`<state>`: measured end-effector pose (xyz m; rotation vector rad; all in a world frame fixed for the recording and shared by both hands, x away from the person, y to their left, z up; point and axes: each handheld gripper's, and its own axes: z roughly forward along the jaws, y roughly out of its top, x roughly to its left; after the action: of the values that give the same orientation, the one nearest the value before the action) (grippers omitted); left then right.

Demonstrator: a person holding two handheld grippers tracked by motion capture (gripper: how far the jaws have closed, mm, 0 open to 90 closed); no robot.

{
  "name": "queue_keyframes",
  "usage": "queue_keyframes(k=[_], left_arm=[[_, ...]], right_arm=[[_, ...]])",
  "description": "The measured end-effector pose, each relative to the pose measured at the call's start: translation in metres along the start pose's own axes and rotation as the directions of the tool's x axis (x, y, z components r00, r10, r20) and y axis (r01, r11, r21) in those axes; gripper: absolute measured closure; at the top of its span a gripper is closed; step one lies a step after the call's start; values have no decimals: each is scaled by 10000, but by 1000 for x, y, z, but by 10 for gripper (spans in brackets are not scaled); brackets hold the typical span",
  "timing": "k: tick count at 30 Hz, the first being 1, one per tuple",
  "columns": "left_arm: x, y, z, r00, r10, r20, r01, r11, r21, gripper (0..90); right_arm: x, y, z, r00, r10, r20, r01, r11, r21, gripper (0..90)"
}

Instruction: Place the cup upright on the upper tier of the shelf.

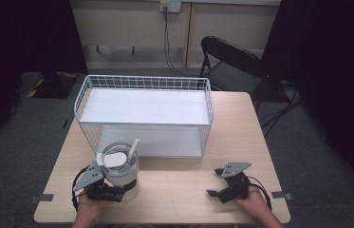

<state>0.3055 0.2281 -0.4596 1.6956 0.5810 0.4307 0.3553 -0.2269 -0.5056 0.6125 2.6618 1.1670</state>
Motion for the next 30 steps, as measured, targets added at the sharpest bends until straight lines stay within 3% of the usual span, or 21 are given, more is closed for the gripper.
queue_keyframes(k=[11, 21, 23, 24, 30], left_arm=[[2, 32, -1, 9980, -636, -22, 634, 9968, -480, 84], [10, 55, 6, 9965, -806, -238, 802, 9966, -196, 84], [9, 57, 8, 9935, -1104, -261, 1099, 9937, -209, 84], [11, 59, 8, 9948, -970, -299, 966, 9952, -161, 84], [10, 72, 14, 9927, -1193, -193, 1191, 9928, -130, 85]], right_arm=[[0, 0, 0, 10000, -3, -1, 3, 10000, 0, 122], [0, 0, 0, 10000, -3, 3, 3, 10000, 2, 122], [0, 0, 0, 10000, -5, 4, 5, 10000, 2, 122], [0, 0, 0, 10000, -6, 4, 6, 10000, 2, 122], [0, 0, 0, 10000, -2, 2, 2, 10000, 4, 122]])
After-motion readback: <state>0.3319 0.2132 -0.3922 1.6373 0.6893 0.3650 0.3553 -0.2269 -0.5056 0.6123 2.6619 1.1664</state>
